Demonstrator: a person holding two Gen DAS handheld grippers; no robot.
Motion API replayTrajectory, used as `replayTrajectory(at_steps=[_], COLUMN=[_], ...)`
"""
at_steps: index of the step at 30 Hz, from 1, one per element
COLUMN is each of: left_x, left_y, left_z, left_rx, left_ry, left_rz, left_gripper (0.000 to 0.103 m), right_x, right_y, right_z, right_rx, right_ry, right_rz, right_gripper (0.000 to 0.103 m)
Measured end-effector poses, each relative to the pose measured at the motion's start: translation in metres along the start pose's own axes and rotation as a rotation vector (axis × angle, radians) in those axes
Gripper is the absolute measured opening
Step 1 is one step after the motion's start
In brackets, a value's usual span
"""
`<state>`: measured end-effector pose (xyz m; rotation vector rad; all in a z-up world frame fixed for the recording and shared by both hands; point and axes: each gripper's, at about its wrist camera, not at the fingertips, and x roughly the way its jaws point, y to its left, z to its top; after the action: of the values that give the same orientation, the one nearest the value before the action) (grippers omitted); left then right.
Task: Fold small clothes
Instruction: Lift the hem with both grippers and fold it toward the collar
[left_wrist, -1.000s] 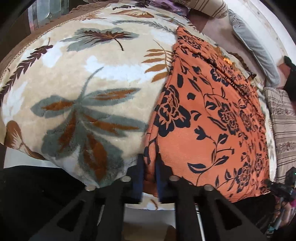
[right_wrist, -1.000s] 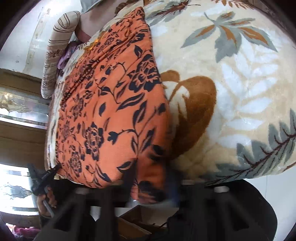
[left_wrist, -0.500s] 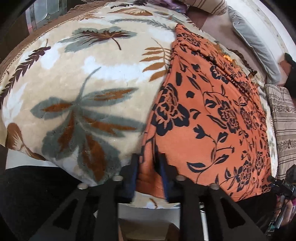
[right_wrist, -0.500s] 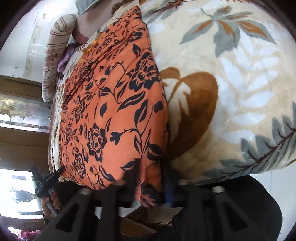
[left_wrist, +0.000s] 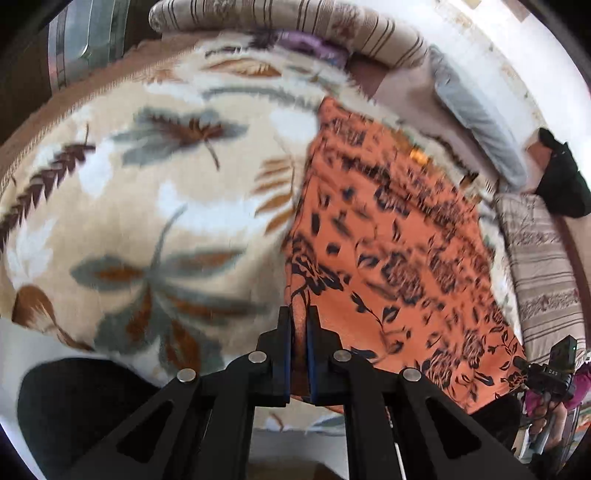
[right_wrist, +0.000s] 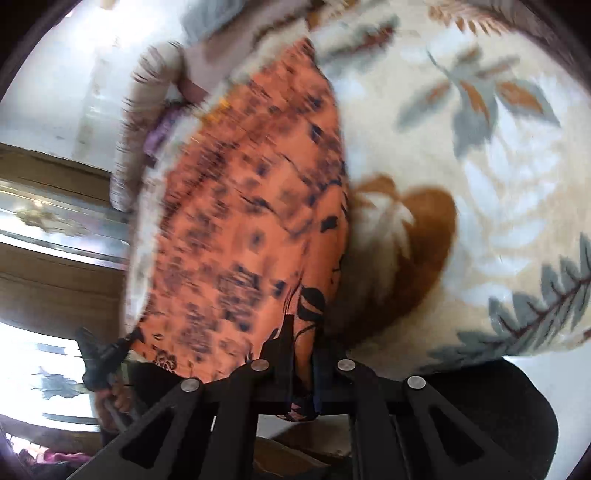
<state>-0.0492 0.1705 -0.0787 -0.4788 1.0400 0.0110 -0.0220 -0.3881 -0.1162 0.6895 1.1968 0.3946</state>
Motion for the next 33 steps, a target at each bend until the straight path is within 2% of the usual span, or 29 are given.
replayTrajectory(at_steps=[2,5,9,12,15,21,23,26,29,33], left_x=[0.010,0.033,0.014,0.003,0.000,0.024,0.021,0.012,0.009,0.031], left_y=[0.000,0.000,-0.009,-0.028,-0.039,-0.030,-0.028,-0.036,-0.053,-0.076], left_z=[0.005,0.008,0.036,0.067,0.087,0.081,0.082,0.101,0.133,0.200], left_rx=[0.001,0.000,0.006,0.036,0.062,0.056,0.061,0.074,0.108,0.120], left_ry=[0.026,0.093,0.030,-0.039,-0.086,-0.033,-0.037,-0.069,-0.112,-0.179], left_rz=[0.013,0.051,-0.013,-0.053,-0.049,-0.010,-0.012,-0.040,-0.068,-0.088], left_gripper=[0.007,0.007,0.007,0.007,0.007,0.007,0.007,0.007,0.007,0.007], right_x=[0.002,0.020,0.016,0.005,0.006,0.026,0.027,0.021,0.013,0.011], right_y=[0.000,-0.014,-0.011,0.005,0.014,-0.011,-0.014,-0.006,0.013,0.031], right_z=[0.008,0.014,0.025,0.053,0.078,0.079,0.079,0.091,0.127,0.196], right_rx=[0.010,0.056,0.068,0.042,0.021,0.086,0.089,0.058,0.003,-0.031], right_ry=[-0.014,0.018,-0.024,-0.097,-0.135,-0.109,-0.111,-0.134,-0.175,-0.258], right_rz=[0.025,0.028,0.105,0.164,0.183,0.188,0.196,0.204,0.228,0.249], right_gripper=[0.007,0.007,0.007,0.007,0.007,0.007,0.007,0.007,0.007,0.007])
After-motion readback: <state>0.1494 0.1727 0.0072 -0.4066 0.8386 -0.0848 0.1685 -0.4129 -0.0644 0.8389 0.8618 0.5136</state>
